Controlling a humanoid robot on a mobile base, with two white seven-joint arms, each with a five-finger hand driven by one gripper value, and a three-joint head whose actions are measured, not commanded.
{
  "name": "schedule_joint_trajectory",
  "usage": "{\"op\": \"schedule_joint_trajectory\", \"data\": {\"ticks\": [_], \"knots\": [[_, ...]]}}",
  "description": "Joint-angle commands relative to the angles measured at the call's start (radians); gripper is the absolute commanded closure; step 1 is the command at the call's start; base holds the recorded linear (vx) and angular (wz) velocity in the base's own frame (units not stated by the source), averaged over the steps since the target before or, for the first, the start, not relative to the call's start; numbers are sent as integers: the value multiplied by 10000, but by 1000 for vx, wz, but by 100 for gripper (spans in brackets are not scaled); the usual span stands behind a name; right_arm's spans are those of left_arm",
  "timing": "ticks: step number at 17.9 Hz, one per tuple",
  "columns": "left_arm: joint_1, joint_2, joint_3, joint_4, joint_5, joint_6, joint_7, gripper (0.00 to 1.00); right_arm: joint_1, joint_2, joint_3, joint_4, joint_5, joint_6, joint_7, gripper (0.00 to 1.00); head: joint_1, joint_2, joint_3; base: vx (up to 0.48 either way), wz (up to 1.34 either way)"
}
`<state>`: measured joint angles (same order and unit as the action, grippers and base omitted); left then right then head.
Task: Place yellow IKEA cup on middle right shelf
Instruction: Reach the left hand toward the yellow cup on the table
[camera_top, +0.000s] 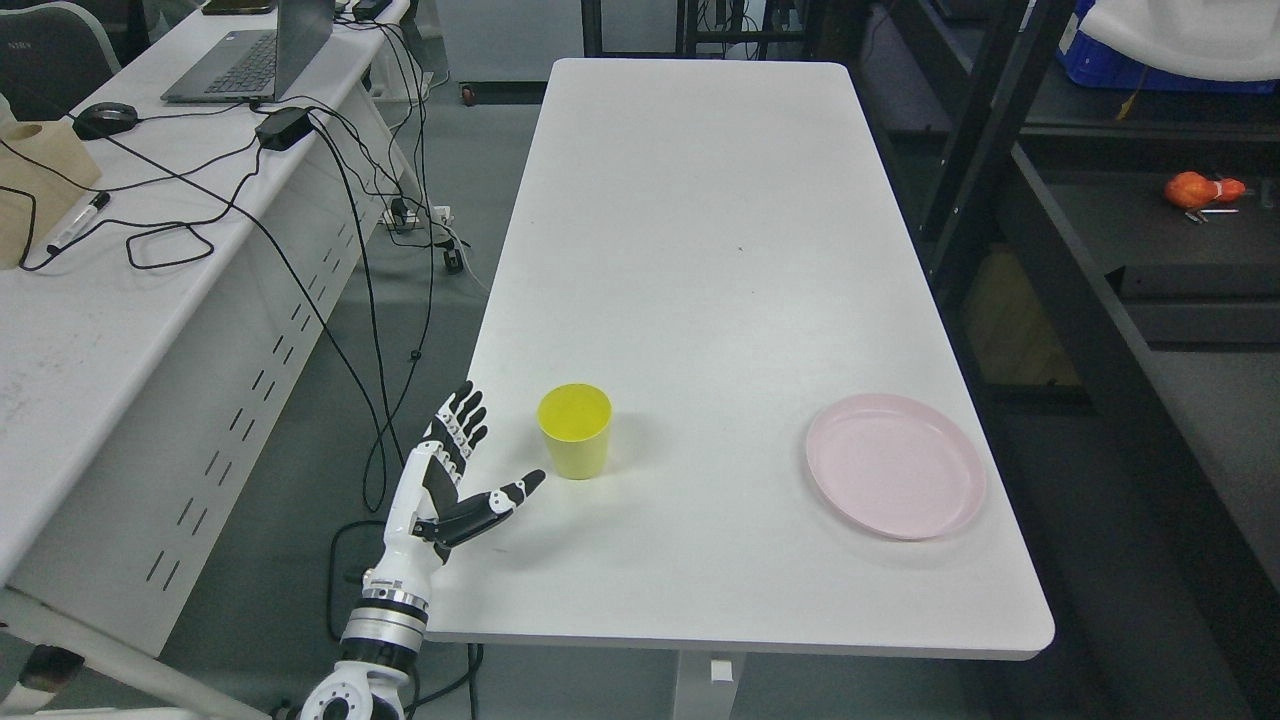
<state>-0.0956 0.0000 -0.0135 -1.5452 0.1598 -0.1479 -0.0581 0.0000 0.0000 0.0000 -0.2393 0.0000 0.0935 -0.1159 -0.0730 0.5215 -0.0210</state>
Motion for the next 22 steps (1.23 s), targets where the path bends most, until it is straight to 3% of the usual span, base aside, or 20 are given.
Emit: {"op": "schedule_joint_trajectory", "data": {"ticks": [1, 8, 16, 22], "knots": [[-10, 175, -341, 5, 181, 6, -17, 1, 138, -175, 169, 0, -245, 1, -6, 1, 0, 0, 0, 0, 0], [-866, 175, -371, 1336, 1223, 221, -94, 2, 138, -175, 169, 0, -245, 1, -6, 1, 0, 0, 0, 0, 0], [-2339, 175, -448, 3347, 1239, 221, -140, 2, 138, -175, 169, 0, -245, 1, -6, 1, 0, 1, 0, 0, 0], [-2786, 175, -1873, 3609, 1408, 419, -999, 2, 138, -175, 169, 0, -245, 1, -6, 1, 0, 1, 0, 0, 0]]}}
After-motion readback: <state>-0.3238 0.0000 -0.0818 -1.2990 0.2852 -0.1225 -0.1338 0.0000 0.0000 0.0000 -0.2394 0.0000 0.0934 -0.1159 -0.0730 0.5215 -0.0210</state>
